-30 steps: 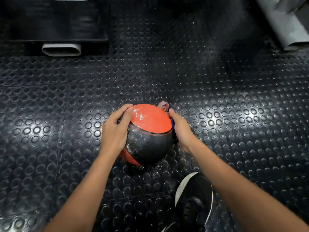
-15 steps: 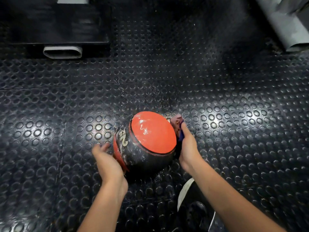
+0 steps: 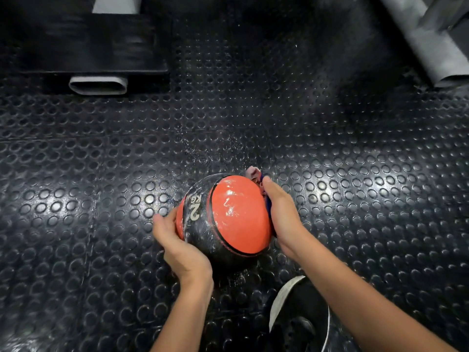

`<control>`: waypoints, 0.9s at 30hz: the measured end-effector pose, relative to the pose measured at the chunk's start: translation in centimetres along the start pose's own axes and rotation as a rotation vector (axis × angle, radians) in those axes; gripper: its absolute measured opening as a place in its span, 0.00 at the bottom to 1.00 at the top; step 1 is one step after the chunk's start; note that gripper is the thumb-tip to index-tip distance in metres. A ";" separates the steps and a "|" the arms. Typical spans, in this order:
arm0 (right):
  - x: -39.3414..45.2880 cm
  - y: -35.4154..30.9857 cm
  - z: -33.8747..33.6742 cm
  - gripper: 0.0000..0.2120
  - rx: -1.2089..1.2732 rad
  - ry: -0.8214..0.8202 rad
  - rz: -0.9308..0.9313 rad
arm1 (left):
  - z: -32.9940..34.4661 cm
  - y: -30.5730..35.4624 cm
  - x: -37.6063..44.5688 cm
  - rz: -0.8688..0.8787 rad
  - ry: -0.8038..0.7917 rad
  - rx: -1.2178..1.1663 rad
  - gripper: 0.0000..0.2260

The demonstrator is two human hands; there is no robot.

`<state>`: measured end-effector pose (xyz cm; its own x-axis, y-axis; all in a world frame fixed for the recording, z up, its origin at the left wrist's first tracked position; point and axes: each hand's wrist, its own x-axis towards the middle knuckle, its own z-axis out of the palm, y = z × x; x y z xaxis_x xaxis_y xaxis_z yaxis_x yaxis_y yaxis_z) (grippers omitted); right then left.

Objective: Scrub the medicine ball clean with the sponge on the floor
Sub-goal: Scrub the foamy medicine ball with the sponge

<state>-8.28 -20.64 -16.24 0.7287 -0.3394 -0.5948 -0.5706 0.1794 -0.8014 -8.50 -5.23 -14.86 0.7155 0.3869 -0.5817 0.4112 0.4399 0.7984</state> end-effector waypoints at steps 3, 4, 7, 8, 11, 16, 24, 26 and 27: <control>-0.1 -1.2 0.0 0.26 0.003 0.048 -0.089 | 0.3 0.8 0.2 0.104 -0.111 0.116 0.23; -0.2 -1.5 0.2 0.24 0.006 0.070 -0.098 | 0.5 1.0 0.4 0.126 -0.151 0.167 0.23; -0.6 -1.3 0.9 0.25 0.030 0.132 -0.092 | 1.0 1.7 2.1 0.122 -0.235 0.228 0.30; -0.7 -0.8 1.0 0.24 0.041 0.146 -0.091 | 1.2 1.7 2.5 0.103 -0.258 0.247 0.35; -1.5 -0.4 1.0 0.18 0.070 0.187 -0.106 | 2.3 2.6 1.7 0.099 -0.217 0.399 0.35; -3.8 -0.2 1.7 0.13 0.021 0.253 -0.388 | 3.8 2.9 0.8 0.054 0.025 0.504 0.29; -0.4 2.1 0.8 0.19 0.144 0.181 -0.114 | 4.1 2.8 1.3 0.107 0.100 0.564 0.16; 0.6 1.6 -0.1 0.22 0.189 0.114 0.059 | 4.6 2.7 1.1 0.129 0.121 0.604 0.16; 0.6 1.0 -0.3 0.23 0.144 0.098 0.072 | 4.7 2.7 1.1 0.138 0.128 0.622 0.16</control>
<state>-8.50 -20.91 -17.45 0.6437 -0.4082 -0.6473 -0.5542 0.3346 -0.7621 -3.93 -7.46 -12.57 0.7277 0.5169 -0.4509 0.5985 -0.1571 0.7856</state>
